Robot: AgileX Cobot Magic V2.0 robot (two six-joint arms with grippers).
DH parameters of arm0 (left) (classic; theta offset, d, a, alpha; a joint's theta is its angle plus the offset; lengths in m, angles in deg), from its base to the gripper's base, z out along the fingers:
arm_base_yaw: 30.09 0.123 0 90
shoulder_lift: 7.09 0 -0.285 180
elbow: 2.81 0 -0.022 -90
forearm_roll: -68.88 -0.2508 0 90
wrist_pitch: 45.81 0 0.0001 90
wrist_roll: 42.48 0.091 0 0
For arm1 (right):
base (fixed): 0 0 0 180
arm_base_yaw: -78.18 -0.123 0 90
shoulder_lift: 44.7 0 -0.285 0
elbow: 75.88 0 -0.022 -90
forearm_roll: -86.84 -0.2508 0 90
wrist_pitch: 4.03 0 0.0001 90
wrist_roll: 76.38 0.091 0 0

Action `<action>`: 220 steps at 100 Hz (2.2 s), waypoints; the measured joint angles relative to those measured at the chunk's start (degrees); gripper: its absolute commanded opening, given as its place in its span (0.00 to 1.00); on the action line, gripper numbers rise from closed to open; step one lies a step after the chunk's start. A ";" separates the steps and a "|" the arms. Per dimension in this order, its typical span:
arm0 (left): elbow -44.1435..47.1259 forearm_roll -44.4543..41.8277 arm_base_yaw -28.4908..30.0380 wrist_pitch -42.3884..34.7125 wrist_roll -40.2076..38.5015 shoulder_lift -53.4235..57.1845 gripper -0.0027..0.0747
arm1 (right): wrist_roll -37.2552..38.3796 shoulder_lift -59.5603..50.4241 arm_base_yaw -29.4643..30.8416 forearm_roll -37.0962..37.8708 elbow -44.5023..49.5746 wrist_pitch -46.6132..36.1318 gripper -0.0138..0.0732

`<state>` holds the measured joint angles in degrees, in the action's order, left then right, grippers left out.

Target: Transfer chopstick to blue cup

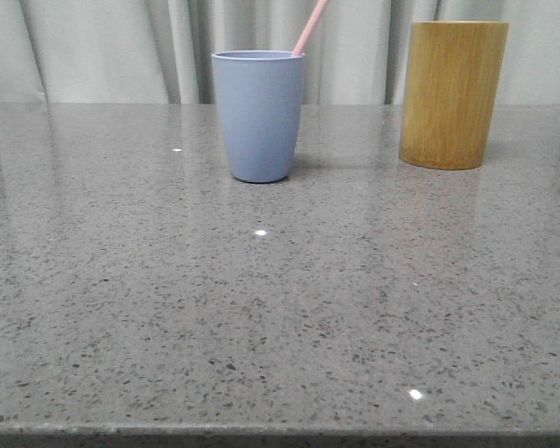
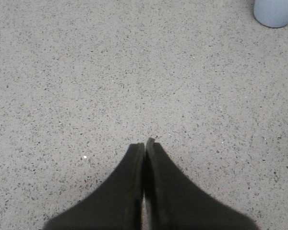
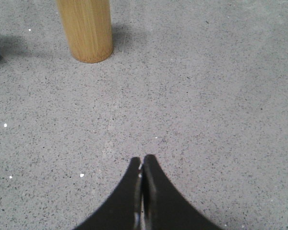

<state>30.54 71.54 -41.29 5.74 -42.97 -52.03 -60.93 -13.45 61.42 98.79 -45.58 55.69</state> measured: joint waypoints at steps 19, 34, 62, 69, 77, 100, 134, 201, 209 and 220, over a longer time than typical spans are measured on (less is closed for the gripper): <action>0.00 0.00 0.00 0.00 0.00 0.00 0.01 | 0.00 0.00 0.00 0.00 0.00 0.00 0.02; 0.00 0.00 0.00 0.00 0.00 0.00 0.01 | 0.00 0.00 0.00 0.00 0.00 0.00 0.02; 6.14 -2.97 0.26 -18.22 0.00 6.40 0.01 | 0.04 0.00 0.00 0.00 0.00 0.00 0.02; 11.06 -3.17 0.87 -26.54 0.00 10.63 0.01 | 0.04 0.00 0.00 0.00 0.00 0.00 0.02; 17.48 -3.17 1.90 -34.26 0.00 16.02 0.01 | 0.04 0.00 0.00 0.00 0.00 0.00 0.02; 35.15 -3.31 5.00 -42.49 0.00 32.43 0.01 | 0.04 0.00 0.00 0.00 0.00 0.00 0.02; 43.94 -3.43 5.24 -50.65 0.00 37.35 0.01 | 0.14 0.00 0.00 0.00 0.03 0.02 0.02; 43.94 -3.77 5.24 -57.45 0.00 37.35 0.01 | 0.18 0.00 0.00 0.00 0.03 0.12 0.02; 43.94 -3.77 5.24 -57.45 0.00 37.35 0.01 | 0.18 0.00 0.00 0.00 0.03 0.12 0.02; 43.94 -3.77 5.24 -57.45 0.00 37.35 0.01 | 0.18 0.00 0.00 0.00 0.03 0.12 0.02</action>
<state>74.48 67.77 -36.06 -51.71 -42.97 -14.68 -60.75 -13.45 61.42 98.79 -45.54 55.81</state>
